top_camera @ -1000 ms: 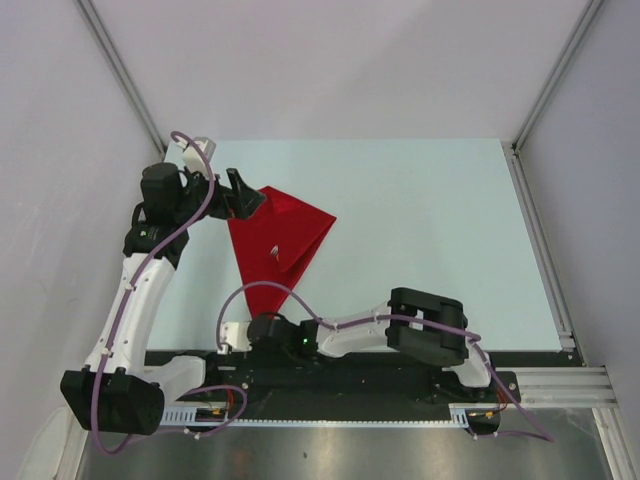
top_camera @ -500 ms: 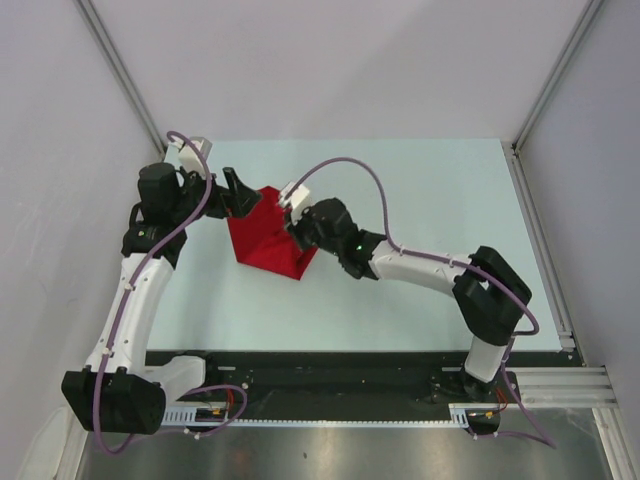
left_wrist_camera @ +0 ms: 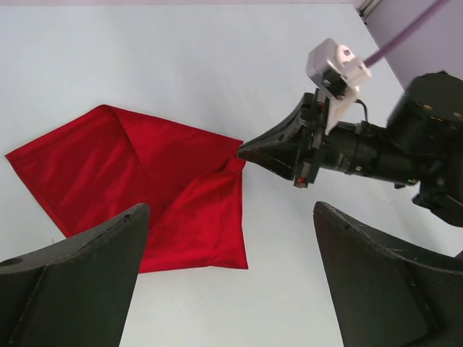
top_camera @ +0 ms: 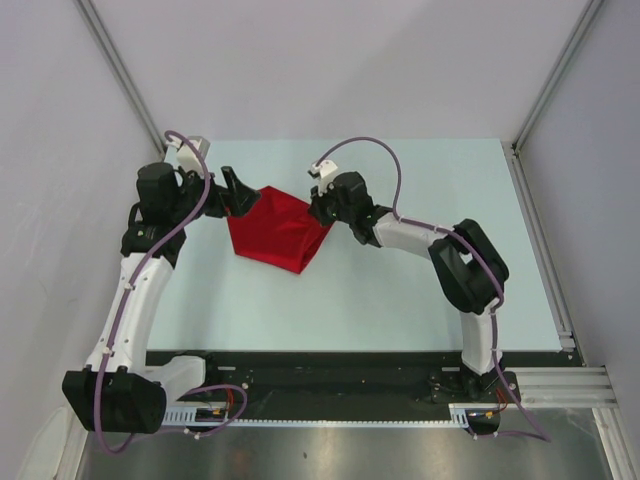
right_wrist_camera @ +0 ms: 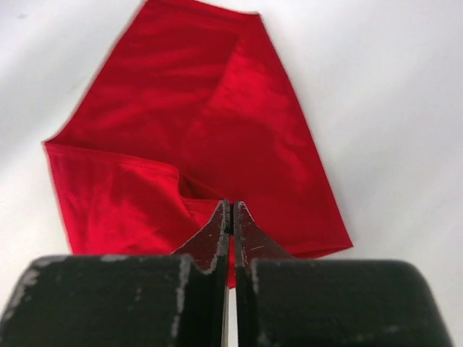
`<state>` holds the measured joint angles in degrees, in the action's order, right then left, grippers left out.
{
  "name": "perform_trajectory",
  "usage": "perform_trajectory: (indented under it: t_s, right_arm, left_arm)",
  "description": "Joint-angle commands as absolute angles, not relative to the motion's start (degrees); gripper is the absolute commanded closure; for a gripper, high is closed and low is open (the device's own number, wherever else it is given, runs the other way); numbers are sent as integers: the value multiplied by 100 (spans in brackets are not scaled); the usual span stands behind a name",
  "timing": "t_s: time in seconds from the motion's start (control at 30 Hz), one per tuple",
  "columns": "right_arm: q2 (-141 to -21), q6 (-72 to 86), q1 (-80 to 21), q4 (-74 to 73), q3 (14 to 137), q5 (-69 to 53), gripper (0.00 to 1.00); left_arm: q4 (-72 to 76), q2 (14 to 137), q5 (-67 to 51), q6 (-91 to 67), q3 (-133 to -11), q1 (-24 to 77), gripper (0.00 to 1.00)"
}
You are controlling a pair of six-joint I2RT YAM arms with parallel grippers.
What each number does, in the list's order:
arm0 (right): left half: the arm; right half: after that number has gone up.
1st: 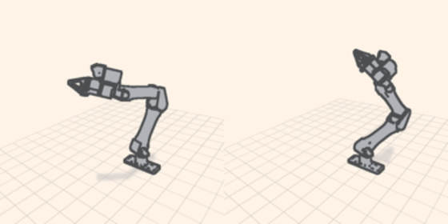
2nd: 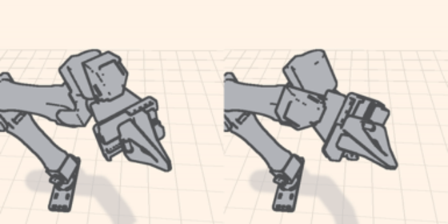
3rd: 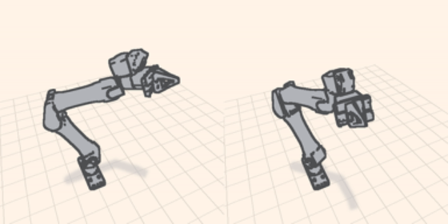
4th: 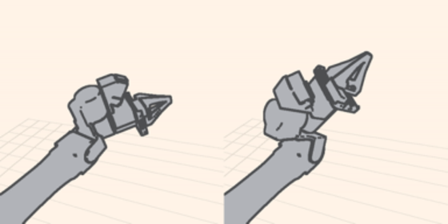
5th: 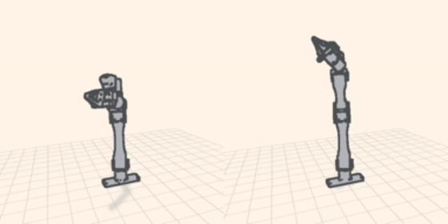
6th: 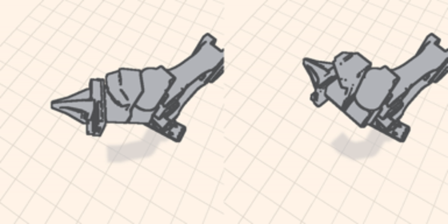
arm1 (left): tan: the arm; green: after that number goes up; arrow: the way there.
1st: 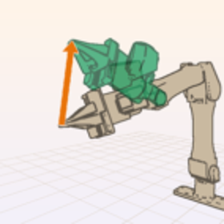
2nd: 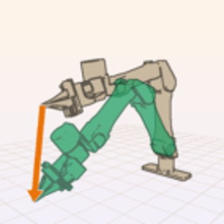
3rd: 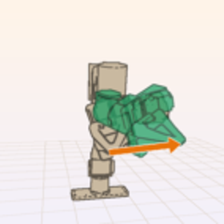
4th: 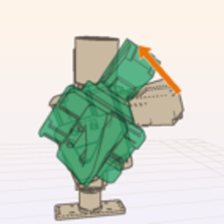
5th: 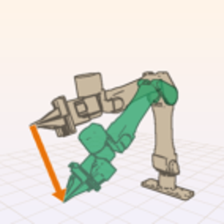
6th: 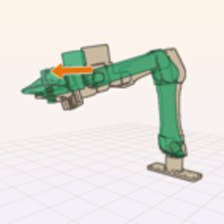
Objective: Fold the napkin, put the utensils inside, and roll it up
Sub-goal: Fold the napkin
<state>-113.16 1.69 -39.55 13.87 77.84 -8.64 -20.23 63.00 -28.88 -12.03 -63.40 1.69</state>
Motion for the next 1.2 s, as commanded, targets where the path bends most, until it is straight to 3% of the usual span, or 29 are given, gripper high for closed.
perform_trajectory:
  t_s: [0.0,0.67,0.77,0.8,0.9,1.17]
  right_arm:
    - [-11680,466,-3727,1213,8217,-985,100]
    - [-12331,703,-3393,598,8719,-606,100]
    - [-12287,747,-3323,589,8710,-676,77]
    - [-12261,764,-3305,589,8701,-712,64]
    - [-12147,782,-3182,615,8675,-887,47]
    - [-12480,967,-2638,334,9052,-2205,39]
  left_arm:
    - [-1819,6319,-3023,-1283,-6284,114,0]
    - [-1819,6451,-3111,-1301,-6302,105,0]
    - [-1819,6451,-3120,-1301,-6302,105,0]
    - [-1819,6451,-3120,-1301,-6293,105,0]
    - [-1828,6460,-3129,-1301,-6302,105,0]
    - [-1819,6451,-3155,-1310,-6284,105,1]
